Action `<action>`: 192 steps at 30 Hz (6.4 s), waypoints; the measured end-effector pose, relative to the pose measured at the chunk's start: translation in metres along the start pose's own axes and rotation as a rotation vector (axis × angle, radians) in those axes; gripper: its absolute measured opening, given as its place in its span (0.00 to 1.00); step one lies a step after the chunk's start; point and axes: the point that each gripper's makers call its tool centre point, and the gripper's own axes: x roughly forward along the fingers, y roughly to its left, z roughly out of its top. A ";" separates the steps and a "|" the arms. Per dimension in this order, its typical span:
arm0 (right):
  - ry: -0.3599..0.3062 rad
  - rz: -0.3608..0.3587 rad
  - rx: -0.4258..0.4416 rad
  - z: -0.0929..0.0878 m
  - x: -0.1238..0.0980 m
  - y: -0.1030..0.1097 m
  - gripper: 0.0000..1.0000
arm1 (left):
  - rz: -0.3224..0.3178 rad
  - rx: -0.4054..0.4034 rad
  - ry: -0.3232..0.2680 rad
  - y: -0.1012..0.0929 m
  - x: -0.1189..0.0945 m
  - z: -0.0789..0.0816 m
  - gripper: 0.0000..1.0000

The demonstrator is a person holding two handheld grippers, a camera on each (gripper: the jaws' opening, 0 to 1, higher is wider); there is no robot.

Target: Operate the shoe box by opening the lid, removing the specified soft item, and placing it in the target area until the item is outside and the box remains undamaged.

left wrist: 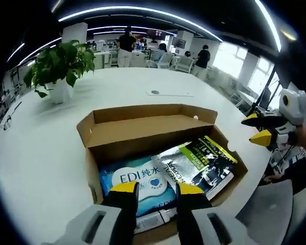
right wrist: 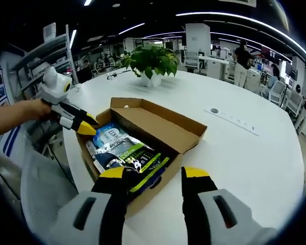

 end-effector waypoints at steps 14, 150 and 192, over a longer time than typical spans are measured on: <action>0.010 0.020 0.006 -0.009 0.000 0.017 0.41 | -0.110 -0.145 0.085 -0.026 0.020 -0.023 0.26; -0.004 -0.127 0.373 -0.043 -0.044 -0.090 0.00 | -0.292 -0.030 -0.021 -0.152 0.073 0.062 0.00; 0.094 -0.227 0.398 -0.098 -0.024 -0.173 0.00 | -0.286 0.158 0.181 -0.192 0.165 0.062 0.00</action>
